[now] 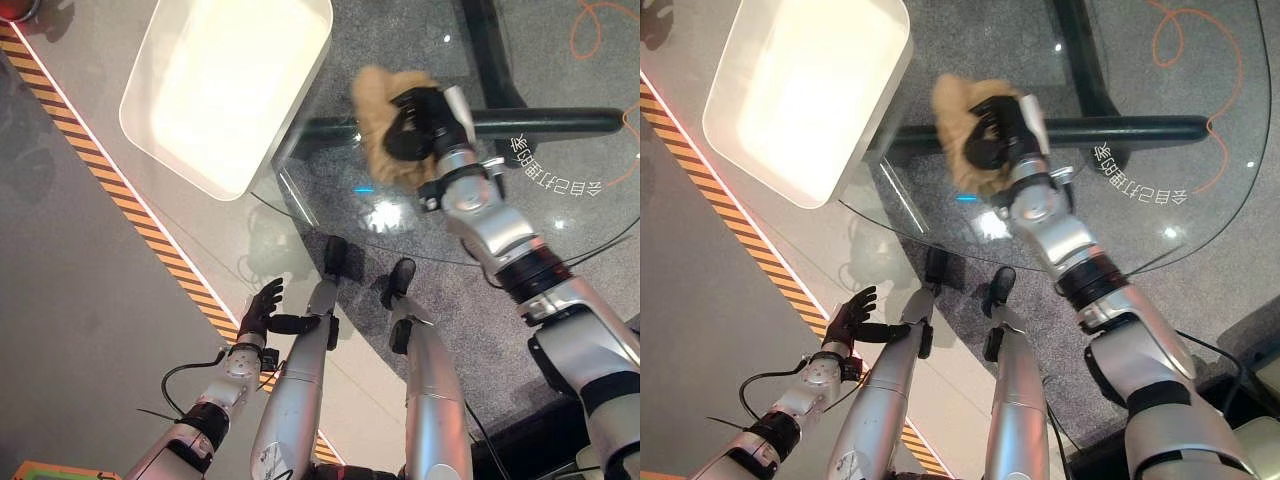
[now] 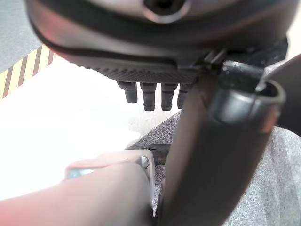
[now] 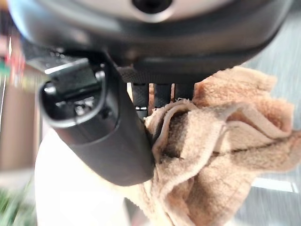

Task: Wipe the table with a cloth and put it in the basket.

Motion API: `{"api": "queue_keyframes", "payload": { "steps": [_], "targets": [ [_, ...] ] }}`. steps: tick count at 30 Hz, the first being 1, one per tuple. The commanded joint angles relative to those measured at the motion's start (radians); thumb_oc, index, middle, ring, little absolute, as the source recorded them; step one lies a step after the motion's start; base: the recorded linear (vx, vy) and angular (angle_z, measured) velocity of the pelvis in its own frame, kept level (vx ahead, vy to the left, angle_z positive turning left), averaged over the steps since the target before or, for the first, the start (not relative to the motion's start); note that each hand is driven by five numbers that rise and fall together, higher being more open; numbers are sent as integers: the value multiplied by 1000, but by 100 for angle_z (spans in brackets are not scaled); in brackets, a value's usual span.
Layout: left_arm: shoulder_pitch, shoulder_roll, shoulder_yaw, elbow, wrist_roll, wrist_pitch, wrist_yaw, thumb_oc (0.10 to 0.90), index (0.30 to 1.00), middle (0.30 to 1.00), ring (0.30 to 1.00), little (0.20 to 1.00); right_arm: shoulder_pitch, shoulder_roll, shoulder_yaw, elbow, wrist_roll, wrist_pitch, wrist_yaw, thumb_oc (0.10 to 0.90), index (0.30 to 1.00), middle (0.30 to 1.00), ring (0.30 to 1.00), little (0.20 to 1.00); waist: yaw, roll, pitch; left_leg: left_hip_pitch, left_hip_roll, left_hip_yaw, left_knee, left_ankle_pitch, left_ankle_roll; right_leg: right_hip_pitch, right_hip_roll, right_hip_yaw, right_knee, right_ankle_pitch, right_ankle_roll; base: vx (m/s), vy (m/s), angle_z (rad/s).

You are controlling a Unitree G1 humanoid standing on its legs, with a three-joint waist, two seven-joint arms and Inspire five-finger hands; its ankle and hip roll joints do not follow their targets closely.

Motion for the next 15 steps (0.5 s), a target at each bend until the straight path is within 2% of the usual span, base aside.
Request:
{"api": "queue_keyframes", "payload": {
  "steps": [1, 2, 3, 4, 15],
  "targets": [
    [70, 2, -25, -11, 42, 4, 17, 800, 900, 900, 900, 900, -10, 61, -9, -167, 21, -84, 44, 100, 300, 300, 300, 200, 19, -4, -15, -12, -57, 58, 84, -134, 55, -29, -23, 45, -127, 143, 93, 54, 9, 7],
    [87, 2, -31, -11, 40, 5, 17, 800, 900, 900, 900, 900, 18, 75, 2, -179, 16, -76, 49, 100, 300, 300, 300, 200, 22, -4, -15, 26, -54, 56, 86, -164, 50, 3, -21, 53, -118, 115, 102, -58, 10, 7],
    [67, 1, -25, -10, 41, 4, 18, 800, 900, 900, 900, 900, 3, 76, 4, -182, 14, -75, 49, 100, 300, 300, 300, 200, 18, -6, -15, -11, -56, 58, 83, -132, 54, -28, -24, 45, -130, 145, 95, 57, 6, 12],
    [84, -4, -31, -8, 44, 2, 18, 800, 900, 900, 900, 900, 28, 90, 12, -184, 15, -72, 57, 100, 300, 300, 300, 200, 22, -6, -15, 25, -54, 56, 88, -163, 50, 4, -21, 53, -119, 116, 103, 2, 4, 10],
    [71, -5, -39, -1, 38, 9, 21, 800, 900, 900, 900, 900, 59, 107, 40, -150, 3, -45, 15, 100, 300, 300, 300, 200, 22, -6, -15, 20, -52, 57, 95, -163, 50, 2, -24, 50, -119, 123, 106, 6, 2, 2]
  ]
}}
